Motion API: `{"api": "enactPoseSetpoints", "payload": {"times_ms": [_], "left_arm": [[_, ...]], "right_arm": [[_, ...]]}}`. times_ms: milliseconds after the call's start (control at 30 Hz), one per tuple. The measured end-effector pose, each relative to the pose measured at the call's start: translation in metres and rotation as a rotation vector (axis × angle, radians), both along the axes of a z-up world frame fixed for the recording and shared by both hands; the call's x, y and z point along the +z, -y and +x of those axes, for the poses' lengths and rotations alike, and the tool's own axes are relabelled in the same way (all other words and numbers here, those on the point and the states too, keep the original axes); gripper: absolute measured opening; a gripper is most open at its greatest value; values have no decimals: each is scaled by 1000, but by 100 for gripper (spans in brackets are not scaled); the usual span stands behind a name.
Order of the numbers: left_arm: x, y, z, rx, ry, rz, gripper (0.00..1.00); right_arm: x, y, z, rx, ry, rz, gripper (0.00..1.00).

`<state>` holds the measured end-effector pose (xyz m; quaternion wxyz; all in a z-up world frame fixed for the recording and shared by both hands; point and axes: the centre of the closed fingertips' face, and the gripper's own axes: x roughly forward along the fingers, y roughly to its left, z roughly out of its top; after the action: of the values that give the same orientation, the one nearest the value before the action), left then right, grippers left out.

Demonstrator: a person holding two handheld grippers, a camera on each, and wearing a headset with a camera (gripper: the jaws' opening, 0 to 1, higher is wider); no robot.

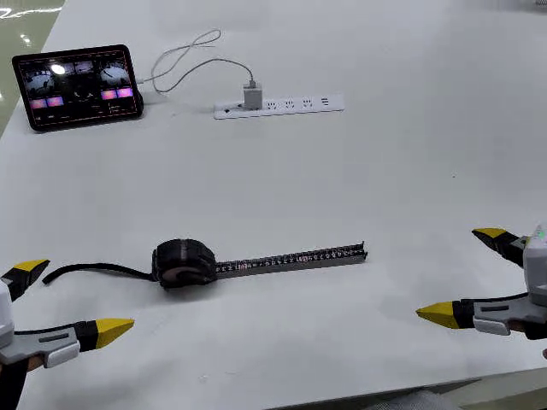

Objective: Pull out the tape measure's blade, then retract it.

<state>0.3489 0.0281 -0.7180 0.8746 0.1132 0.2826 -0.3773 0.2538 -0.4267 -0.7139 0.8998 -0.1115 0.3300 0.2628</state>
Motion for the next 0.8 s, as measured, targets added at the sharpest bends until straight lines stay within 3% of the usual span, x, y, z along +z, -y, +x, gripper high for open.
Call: {"api": "enactPoseSetpoints", "payload": {"times_ms": [167, 300, 467, 800], "left_arm": [[-6, 2, -14, -27, -33, 20, 99], [-5, 3, -21, -37, -34, 13, 99], [-11, -2, -23, -46, -30, 52, 99], [-4, 0, -20, -41, -23, 37, 99]], "right_arm": [[-4, 8, -11, -18, -3, -13, 99], [-4, 9, -21, -22, -7, -12, 99], [-8, 9, -33, -18, -23, -10, 99], [-10, 12, -39, -32, -31, -1, 99]]}}
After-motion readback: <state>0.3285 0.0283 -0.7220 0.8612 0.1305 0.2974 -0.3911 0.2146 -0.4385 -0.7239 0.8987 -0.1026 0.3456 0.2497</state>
